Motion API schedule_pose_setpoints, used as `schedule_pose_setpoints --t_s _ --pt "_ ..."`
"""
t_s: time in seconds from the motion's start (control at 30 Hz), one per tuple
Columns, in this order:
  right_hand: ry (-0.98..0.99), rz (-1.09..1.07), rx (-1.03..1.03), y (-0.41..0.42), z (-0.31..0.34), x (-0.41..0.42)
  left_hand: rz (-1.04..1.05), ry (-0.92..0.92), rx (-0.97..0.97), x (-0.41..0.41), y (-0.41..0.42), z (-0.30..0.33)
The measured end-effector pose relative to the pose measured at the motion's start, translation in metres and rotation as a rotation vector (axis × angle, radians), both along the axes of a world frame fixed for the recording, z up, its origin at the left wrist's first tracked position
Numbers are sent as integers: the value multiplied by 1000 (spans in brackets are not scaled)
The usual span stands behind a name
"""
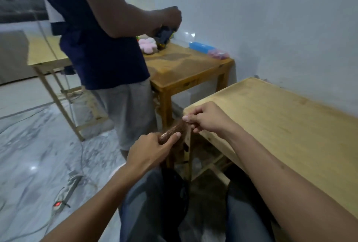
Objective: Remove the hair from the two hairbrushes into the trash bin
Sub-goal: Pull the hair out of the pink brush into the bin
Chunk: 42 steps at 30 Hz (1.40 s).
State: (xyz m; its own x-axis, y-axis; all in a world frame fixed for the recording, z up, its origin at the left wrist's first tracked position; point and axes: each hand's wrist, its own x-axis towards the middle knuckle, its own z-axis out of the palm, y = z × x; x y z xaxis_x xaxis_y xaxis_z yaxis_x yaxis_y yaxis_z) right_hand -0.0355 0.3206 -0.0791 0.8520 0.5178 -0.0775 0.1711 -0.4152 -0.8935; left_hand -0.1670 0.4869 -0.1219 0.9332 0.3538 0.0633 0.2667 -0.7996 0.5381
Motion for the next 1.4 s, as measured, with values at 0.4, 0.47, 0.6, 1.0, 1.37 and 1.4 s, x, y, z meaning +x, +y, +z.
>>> schedule_pose_setpoints --t_s 0.4,0.47,0.6,1.0,1.37,1.4 --pt "233 -47 -130 99 -121 2 293 166 81 -84 49 -74" --pt "246 -85 -152 108 -137 4 317 204 75 -91 56 -81" --pt "177 -94 -129 124 -149 -8 386 264 53 -95 66 -94" --pt "436 62 -31 139 -174 -34 355 320 -186 -102 53 -124" --pt "760 24 59 115 -176 -8 527 233 -179 -115 59 -132" --pt "748 98 -12 116 -173 -16 523 230 -161 -110 57 -133"
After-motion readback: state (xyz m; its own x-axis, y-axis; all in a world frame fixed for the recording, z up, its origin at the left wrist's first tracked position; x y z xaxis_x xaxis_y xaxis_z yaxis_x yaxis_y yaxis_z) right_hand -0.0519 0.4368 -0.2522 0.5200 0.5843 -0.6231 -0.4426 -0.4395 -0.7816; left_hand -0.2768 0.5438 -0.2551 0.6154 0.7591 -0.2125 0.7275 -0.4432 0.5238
